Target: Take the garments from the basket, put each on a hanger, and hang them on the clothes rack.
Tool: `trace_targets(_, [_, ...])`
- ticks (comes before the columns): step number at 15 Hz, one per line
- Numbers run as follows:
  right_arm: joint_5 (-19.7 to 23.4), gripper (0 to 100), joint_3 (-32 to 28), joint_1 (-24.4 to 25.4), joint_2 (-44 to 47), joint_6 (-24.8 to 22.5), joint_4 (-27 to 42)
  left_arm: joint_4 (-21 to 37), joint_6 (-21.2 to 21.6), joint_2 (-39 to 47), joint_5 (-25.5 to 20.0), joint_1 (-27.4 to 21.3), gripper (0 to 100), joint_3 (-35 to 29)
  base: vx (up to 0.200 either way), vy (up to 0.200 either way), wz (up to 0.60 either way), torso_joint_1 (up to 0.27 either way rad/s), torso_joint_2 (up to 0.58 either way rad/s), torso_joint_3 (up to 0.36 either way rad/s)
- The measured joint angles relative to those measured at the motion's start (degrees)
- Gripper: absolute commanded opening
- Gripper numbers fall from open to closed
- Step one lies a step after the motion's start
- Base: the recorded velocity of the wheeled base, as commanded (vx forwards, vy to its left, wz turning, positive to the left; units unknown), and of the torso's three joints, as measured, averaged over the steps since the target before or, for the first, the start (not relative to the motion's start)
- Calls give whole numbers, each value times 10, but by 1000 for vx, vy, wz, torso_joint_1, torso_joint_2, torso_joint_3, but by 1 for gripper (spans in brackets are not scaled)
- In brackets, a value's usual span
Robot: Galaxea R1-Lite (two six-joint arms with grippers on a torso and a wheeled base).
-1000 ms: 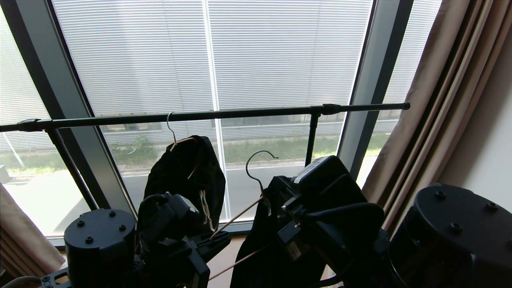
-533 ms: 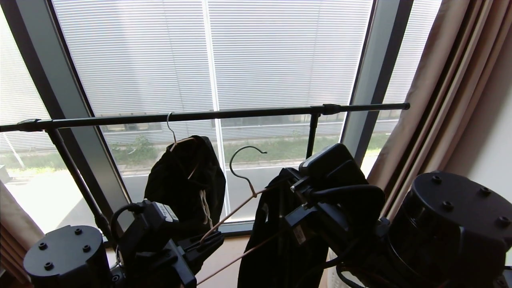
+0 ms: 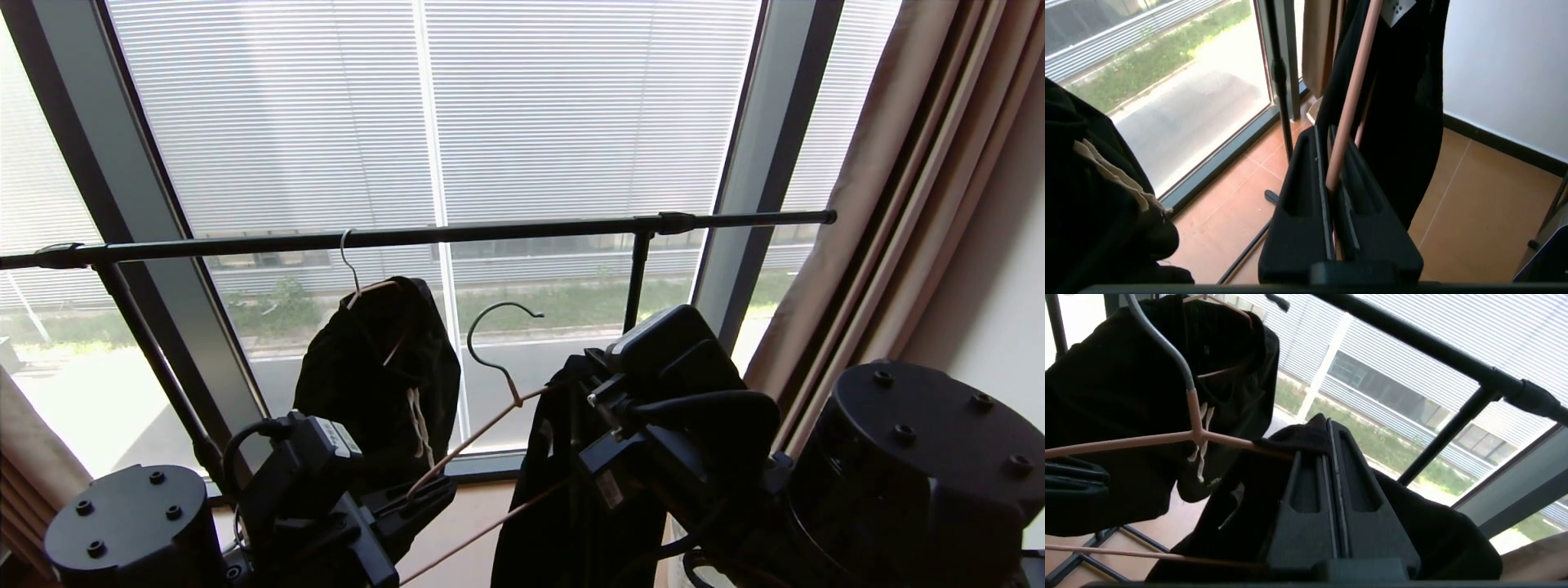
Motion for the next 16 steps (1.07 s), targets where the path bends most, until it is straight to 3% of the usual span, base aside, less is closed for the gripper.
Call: trace_targets(16, [5,100,26,-29,-50,-1,7,-21,-19,9,0,22,0,-4,0,0,0,0,0,0])
